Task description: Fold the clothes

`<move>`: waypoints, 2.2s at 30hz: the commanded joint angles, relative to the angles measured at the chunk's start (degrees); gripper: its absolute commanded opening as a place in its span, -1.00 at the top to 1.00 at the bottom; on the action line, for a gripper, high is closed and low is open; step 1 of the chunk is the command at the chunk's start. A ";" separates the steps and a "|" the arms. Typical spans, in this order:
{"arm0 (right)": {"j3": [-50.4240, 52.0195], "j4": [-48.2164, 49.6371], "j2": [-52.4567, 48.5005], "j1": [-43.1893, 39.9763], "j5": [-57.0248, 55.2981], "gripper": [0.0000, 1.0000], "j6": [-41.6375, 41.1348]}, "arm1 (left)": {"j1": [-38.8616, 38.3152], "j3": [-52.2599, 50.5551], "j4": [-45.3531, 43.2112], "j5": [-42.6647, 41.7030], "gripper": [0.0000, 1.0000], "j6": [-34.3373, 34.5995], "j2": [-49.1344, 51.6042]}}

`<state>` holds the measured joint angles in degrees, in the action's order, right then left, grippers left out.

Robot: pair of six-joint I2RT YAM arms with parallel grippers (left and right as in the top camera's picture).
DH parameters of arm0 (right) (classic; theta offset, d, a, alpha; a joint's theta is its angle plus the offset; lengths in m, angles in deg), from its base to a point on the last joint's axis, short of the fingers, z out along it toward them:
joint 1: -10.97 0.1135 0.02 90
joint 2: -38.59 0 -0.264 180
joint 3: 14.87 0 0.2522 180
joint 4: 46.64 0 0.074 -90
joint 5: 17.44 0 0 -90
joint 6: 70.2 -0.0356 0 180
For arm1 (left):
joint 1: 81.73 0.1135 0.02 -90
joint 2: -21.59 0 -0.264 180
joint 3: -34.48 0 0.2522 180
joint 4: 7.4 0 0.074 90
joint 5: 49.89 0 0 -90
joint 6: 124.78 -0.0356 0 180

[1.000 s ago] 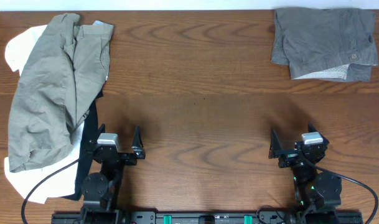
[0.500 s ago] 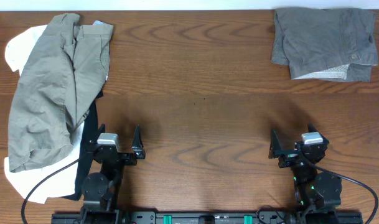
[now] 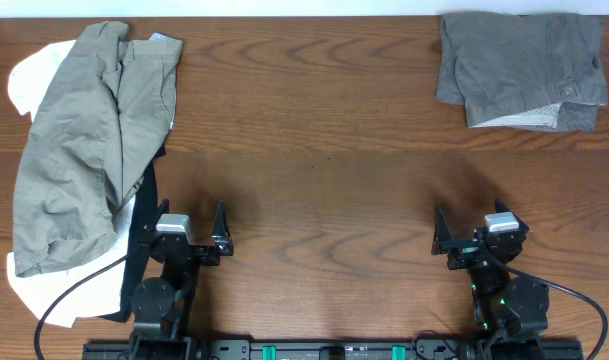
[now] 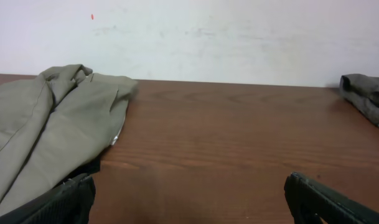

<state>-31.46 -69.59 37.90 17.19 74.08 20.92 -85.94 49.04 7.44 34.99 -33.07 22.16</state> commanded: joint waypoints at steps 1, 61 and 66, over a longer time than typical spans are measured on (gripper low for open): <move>0.26 0.00 0.37 -0.57 0.02 -0.99 0.87 | 0.28 -0.57 2.54 -0.83 -0.96 0.11 -0.35; -37.03 8.07 -50.40 -0.57 23.34 -0.99 9.25 | 0.31 41.16 19.61 6.80 -0.96 -1.84 38.69; -51.25 -0.59 -67.01 -0.57 27.52 -0.99 9.25 | 1.33 56.98 31.12 8.81 -0.96 -1.79 55.17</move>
<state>-76.58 -67.06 -23.08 17.19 96.85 29.36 -85.63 98.98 35.29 41.89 -34.18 70.64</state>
